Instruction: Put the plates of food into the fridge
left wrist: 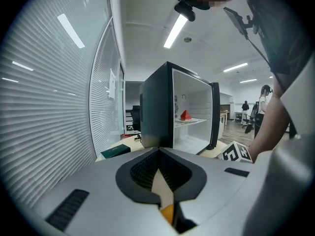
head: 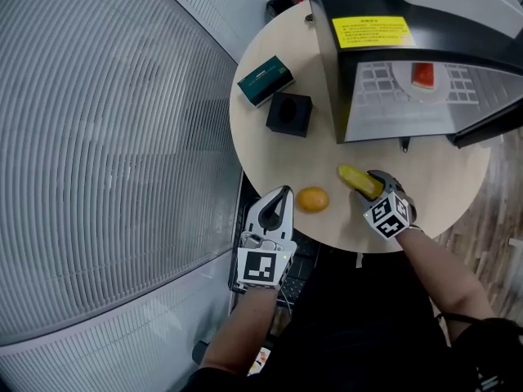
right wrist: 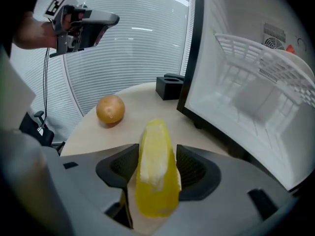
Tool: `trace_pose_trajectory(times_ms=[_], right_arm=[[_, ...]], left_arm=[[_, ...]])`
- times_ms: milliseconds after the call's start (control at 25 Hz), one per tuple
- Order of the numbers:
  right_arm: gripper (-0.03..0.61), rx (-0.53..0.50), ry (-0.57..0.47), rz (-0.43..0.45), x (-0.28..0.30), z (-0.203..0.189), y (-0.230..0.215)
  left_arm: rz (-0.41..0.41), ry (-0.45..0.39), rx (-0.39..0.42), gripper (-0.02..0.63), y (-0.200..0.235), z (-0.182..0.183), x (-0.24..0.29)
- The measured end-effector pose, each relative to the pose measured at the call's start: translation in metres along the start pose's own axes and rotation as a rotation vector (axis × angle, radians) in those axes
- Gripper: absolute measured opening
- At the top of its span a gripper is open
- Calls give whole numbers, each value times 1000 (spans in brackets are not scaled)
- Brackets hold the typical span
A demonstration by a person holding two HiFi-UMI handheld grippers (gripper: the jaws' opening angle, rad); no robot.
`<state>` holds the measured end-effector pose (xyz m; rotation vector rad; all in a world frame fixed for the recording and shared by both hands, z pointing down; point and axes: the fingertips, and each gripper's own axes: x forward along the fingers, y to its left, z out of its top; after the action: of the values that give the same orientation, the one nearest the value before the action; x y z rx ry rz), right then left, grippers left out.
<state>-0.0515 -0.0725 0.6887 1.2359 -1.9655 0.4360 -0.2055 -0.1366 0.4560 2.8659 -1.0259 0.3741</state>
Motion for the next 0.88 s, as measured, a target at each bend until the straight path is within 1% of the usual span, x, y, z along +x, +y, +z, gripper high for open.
trace_pose_trajectory(times_ms=[80, 200, 360, 560, 760, 880], right_arm=[[221, 20, 3, 14, 3, -1, -1], [221, 57, -11, 23, 7, 4, -4], [221, 14, 6, 31, 13, 11, -3], [221, -36, 73, 40, 21, 14, -3], [222, -52, 123, 79, 29, 21, -5], [224, -64, 152, 101, 35, 26, -6]], left_arm=[[0, -28, -10, 5, -3, 5, 2], [29, -44, -18, 5, -3, 9, 1], [51, -14, -38, 5, -5, 2, 0], [70, -2, -48, 5, -6, -1, 3], [92, 2, -51, 5, -5, -1, 1], [109, 25, -54, 5, -4, -7, -3]])
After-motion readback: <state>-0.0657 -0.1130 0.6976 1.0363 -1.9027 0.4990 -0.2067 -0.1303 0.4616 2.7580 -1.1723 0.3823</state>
